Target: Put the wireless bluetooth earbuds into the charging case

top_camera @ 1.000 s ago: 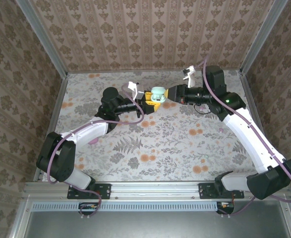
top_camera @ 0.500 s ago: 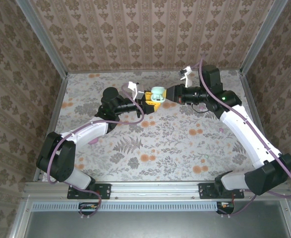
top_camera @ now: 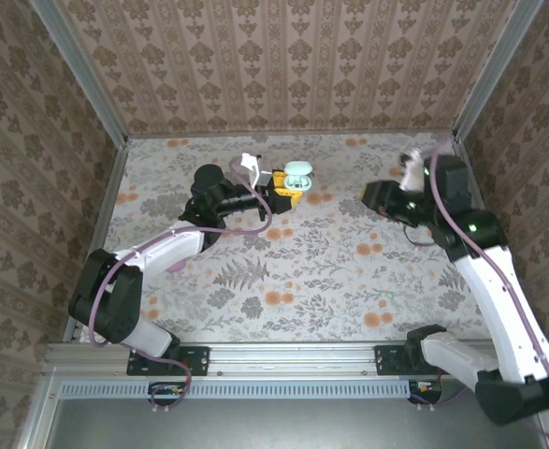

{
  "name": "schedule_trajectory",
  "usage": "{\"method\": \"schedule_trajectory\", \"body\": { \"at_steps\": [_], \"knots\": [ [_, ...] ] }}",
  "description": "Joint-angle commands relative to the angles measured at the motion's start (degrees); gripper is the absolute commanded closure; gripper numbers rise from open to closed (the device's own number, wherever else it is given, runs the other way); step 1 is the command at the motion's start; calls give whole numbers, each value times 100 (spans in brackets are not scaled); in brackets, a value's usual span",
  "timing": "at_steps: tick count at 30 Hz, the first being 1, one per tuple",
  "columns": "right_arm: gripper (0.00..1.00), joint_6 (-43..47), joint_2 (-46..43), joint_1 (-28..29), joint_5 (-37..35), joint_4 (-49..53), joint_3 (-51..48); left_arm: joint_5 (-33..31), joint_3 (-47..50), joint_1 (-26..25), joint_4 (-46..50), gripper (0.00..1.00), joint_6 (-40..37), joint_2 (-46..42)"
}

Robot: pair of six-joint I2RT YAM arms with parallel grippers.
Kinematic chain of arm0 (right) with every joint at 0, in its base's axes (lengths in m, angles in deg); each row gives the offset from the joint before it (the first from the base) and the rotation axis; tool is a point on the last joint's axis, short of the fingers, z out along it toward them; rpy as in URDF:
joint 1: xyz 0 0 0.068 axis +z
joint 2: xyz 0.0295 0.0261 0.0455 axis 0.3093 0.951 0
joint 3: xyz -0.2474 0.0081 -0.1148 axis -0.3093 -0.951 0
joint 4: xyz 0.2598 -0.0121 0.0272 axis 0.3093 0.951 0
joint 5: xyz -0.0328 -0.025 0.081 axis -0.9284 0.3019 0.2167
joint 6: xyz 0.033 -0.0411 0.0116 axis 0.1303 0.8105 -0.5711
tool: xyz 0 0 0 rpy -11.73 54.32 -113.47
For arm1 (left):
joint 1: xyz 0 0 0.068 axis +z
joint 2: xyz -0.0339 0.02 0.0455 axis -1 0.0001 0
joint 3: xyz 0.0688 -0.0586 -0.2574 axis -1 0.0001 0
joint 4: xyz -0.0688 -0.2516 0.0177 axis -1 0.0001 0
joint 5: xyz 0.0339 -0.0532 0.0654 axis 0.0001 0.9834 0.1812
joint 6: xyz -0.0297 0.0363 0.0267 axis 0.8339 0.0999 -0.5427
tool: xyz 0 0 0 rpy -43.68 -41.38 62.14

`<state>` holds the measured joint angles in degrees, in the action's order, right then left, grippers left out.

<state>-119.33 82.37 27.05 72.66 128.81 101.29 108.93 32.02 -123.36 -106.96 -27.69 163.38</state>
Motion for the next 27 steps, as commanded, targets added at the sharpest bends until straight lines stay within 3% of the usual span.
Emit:
{"method": "schedule_trajectory", "body": {
  "at_steps": [1,5,11,21,27],
  "knots": [
    [65,-454,-149,-331,-1421,1347,-1151,-18,34,12,-25,69,-129,-190],
    [63,-915,-393,-341,-1416,1131,-2383,-39,48,32,-25,69,-133,-216],
    [56,-1188,-257,-340,-1340,352,-3311,26,11,41,-66,69,-114,-174],
    [51,-807,854,-462,-1526,-410,-3383,75,-16,41,-80,70,-49,-190],
    [51,-547,1161,-508,-1282,-753,-3569,50,24,41,-34,69,-67,-231]
  ]
}}
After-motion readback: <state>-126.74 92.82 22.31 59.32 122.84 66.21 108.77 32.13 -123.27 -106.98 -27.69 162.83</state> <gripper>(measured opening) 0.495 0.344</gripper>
